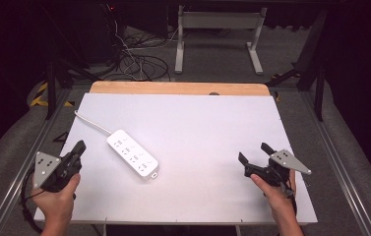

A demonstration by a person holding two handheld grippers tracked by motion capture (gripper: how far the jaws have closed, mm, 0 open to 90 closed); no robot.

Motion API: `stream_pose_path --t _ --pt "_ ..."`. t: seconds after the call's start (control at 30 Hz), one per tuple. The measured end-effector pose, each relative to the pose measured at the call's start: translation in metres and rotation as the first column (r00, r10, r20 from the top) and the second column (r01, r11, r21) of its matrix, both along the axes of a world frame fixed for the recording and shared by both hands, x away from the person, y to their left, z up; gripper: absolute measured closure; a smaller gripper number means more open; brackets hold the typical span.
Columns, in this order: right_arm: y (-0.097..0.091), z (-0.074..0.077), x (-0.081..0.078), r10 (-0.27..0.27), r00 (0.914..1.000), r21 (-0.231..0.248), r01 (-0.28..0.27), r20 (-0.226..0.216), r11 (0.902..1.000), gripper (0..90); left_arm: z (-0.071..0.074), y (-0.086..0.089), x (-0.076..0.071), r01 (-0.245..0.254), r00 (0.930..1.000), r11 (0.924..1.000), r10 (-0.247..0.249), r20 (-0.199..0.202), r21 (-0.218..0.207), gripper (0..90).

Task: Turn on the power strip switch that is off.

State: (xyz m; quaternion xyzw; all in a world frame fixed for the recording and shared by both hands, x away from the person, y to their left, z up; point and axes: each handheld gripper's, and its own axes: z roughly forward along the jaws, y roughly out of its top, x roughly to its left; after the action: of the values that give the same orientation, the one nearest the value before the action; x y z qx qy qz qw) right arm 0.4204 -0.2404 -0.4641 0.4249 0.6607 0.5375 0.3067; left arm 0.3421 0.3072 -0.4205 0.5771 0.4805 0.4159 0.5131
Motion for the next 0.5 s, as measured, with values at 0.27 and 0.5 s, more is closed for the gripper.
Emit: stream_pose_path --t 0.27,0.5 --pt "0.001 0.001 -0.001 0.003 1.0 0.002 -0.003 0.006 1.0 9.6 -0.001 0.002 -0.019 -0.064 0.9944 0.9979 0.065 0.084 -0.011 88.5" --pt "0.0 0.001 -0.003 -0.006 1.0 0.004 0.006 0.002 1.0 9.6 -0.004 -0.002 -0.018 -0.06 0.9928 0.9979 0.057 0.106 0.024 79.0"
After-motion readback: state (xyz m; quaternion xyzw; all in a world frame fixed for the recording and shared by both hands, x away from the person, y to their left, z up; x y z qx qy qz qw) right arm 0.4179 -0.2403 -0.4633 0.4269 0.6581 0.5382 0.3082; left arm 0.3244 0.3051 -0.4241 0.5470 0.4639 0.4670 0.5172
